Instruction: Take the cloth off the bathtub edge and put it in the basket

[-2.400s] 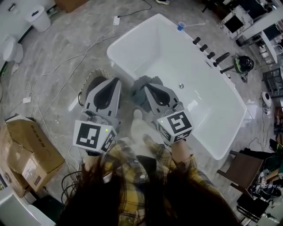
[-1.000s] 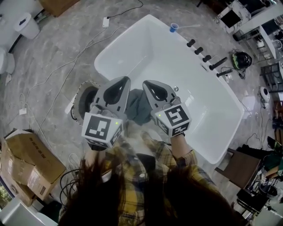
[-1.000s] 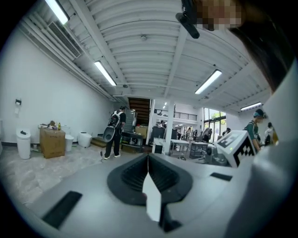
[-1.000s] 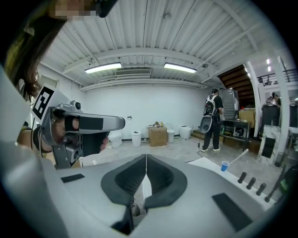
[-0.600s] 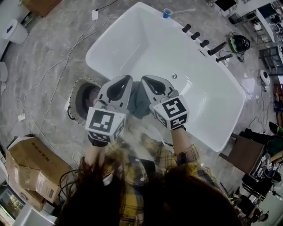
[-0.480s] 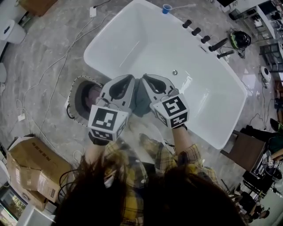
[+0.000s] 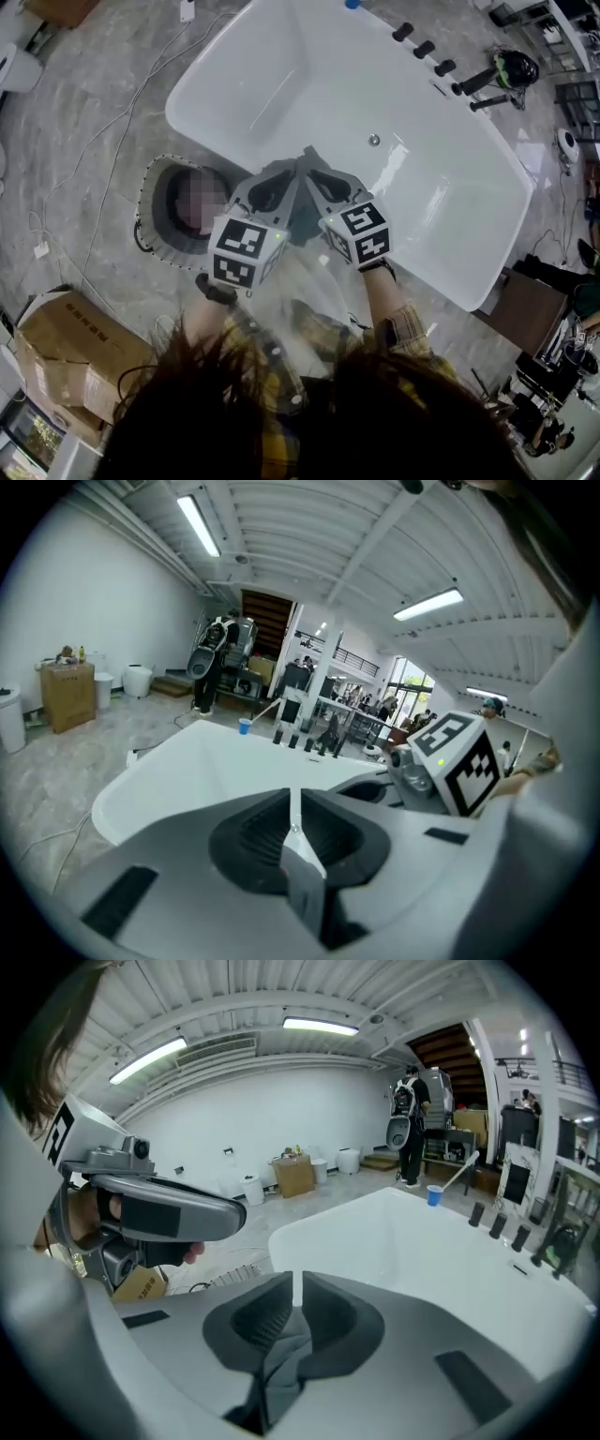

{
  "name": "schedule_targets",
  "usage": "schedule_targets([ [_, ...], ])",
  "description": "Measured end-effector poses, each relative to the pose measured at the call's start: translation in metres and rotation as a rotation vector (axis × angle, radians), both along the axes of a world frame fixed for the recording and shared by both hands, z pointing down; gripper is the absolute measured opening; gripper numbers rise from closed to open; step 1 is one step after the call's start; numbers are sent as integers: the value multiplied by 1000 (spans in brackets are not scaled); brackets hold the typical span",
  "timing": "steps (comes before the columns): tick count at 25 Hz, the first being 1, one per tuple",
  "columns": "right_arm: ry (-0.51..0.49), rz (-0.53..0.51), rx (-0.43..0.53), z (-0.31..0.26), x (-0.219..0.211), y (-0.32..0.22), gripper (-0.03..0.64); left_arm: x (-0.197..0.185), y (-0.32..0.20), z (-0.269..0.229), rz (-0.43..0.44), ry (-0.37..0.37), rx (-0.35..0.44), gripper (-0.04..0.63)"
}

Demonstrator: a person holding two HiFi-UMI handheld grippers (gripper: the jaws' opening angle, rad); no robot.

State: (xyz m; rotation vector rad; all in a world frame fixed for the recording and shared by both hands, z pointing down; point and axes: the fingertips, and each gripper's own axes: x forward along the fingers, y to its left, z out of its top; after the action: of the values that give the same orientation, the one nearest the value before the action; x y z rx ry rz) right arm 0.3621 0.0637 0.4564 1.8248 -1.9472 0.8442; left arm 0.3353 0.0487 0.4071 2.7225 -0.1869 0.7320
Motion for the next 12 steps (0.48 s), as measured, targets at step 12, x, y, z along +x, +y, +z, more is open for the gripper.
schedule_targets([
  [12, -74, 30, -168, 98, 8, 32, 54, -11, 18, 114, 41, -200, -76, 20],
])
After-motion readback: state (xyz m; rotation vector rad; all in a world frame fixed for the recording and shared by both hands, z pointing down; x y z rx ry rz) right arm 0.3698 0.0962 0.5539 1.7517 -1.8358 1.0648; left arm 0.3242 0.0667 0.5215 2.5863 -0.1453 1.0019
